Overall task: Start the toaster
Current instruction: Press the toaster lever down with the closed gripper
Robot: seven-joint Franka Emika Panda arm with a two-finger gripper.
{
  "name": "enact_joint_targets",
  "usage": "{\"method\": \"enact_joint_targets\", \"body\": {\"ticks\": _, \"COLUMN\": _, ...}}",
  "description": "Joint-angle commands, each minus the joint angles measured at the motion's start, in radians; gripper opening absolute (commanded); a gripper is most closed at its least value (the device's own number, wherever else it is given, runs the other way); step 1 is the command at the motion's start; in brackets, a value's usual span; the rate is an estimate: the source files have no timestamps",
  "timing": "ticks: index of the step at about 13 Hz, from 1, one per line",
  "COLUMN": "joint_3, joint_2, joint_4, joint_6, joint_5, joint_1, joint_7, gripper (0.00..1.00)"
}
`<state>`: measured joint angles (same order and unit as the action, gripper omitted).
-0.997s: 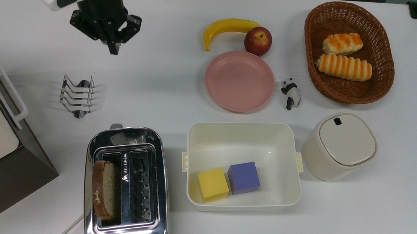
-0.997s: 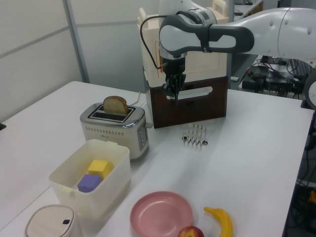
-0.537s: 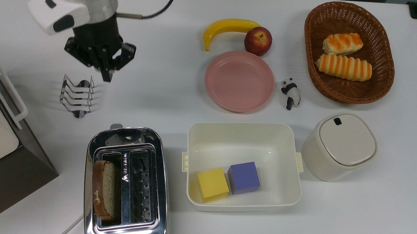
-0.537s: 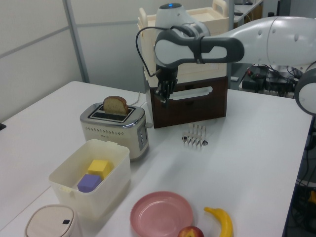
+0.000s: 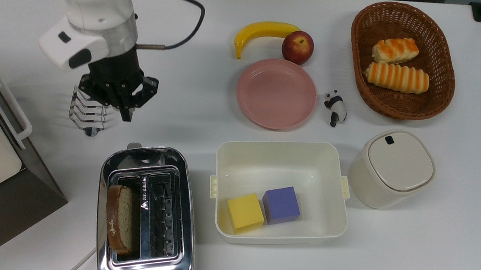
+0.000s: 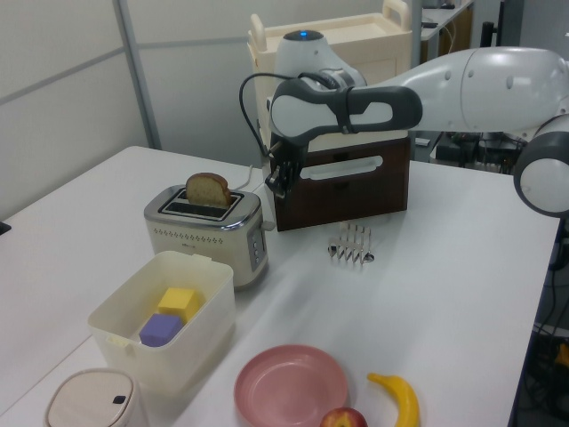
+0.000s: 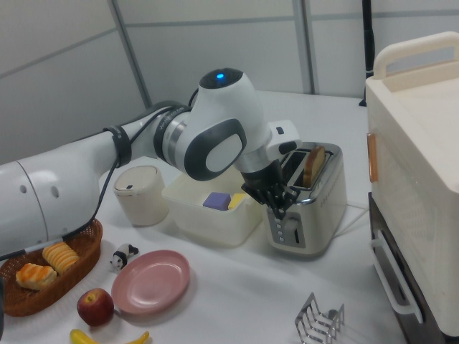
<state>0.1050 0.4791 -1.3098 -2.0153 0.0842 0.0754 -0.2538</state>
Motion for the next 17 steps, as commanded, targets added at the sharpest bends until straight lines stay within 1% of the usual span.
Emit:
{"method": "enact_joint_targets", "body": {"ticks": 1, "joint_3": -0.010, "joint_2": 0.019, "joint_4": -0.019, "joint_6": -0.086, "joint_5": 0.029, "joint_1": 0.001, "joint_7": -0.032, "gripper": 0.00}}
{"method": "enact_joint_targets", "body": {"ticks": 7, "joint_3": -0.013, "joint_2": 0.067, "joint_4": -0.020, "joint_6": -0.177, "joint_5": 0.029, "joint_1": -0.008, "joint_7": -0.038, "gripper": 0.00}}
{"method": "enact_joint_targets", "body": {"ticks": 17, "joint_3": -0.013, "joint_2": 0.085, "joint_4": -0.045, "joint_6": -0.178, "joint_5": 0.017, "joint_1": -0.006, "joint_7": -0.065, "gripper": 0.00}}
